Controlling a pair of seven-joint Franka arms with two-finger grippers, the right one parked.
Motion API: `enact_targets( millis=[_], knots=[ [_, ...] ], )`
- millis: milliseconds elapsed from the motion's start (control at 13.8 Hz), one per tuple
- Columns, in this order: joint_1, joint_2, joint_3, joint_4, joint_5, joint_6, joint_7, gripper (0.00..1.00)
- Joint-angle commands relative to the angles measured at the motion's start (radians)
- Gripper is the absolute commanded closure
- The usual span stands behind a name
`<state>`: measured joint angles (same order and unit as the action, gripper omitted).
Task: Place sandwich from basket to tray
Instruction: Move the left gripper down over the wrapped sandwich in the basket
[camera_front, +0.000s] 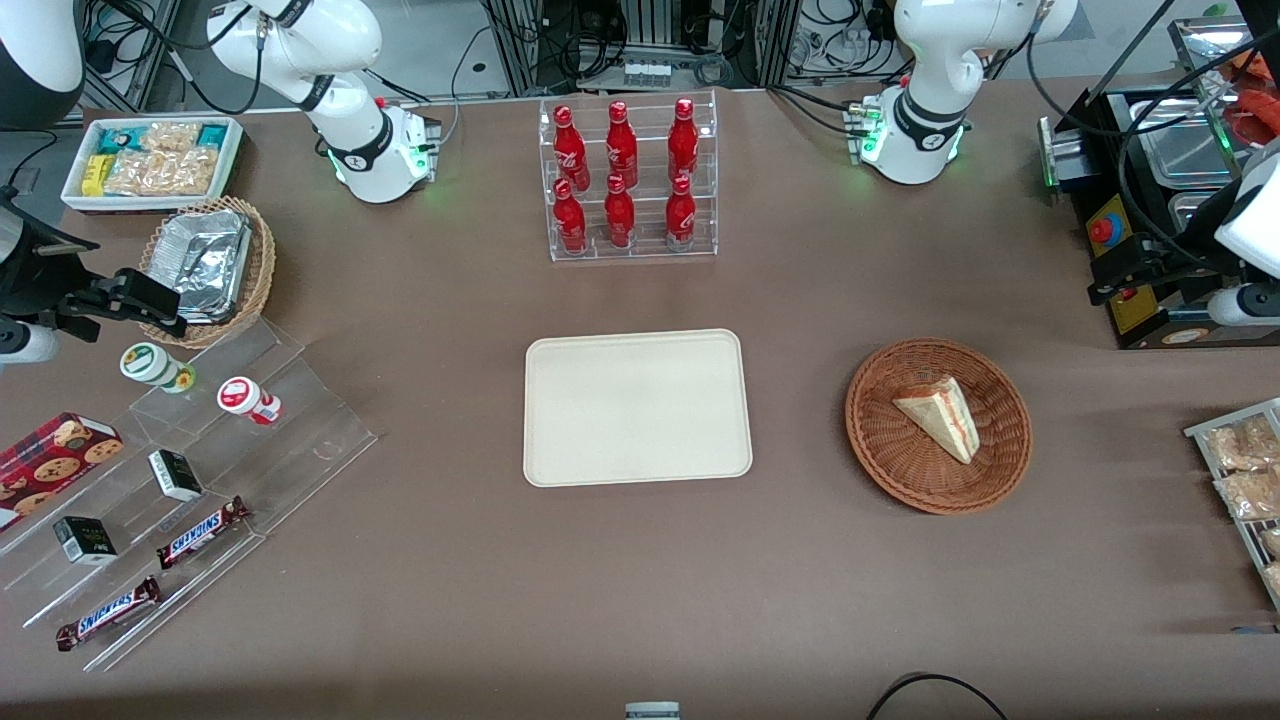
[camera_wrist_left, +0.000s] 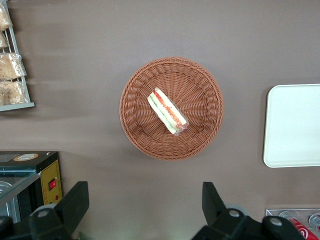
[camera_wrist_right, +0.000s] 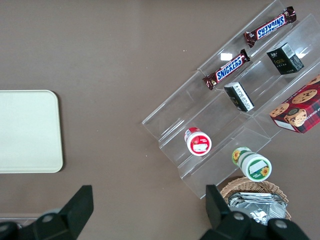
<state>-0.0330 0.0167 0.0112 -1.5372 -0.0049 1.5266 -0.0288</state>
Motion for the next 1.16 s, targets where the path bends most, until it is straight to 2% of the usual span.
enact_targets(
  millis=[0,145,291,655,800,1091],
  knots=[
    [0.005,-0.006,-0.019,0.006,0.002,-0.022,0.004,0.0],
    [0.005,0.012,-0.02,-0.007,0.003,-0.008,0.0,0.0],
    [0.004,0.049,-0.022,-0.05,0.003,0.085,-0.087,0.0],
    [-0.036,0.043,-0.03,-0.334,0.023,0.413,-0.233,0.0],
    [-0.053,0.031,-0.031,-0.464,0.06,0.55,-0.346,0.0],
    [-0.064,0.035,-0.033,-0.664,0.062,0.826,-0.578,0.0]
  ],
)
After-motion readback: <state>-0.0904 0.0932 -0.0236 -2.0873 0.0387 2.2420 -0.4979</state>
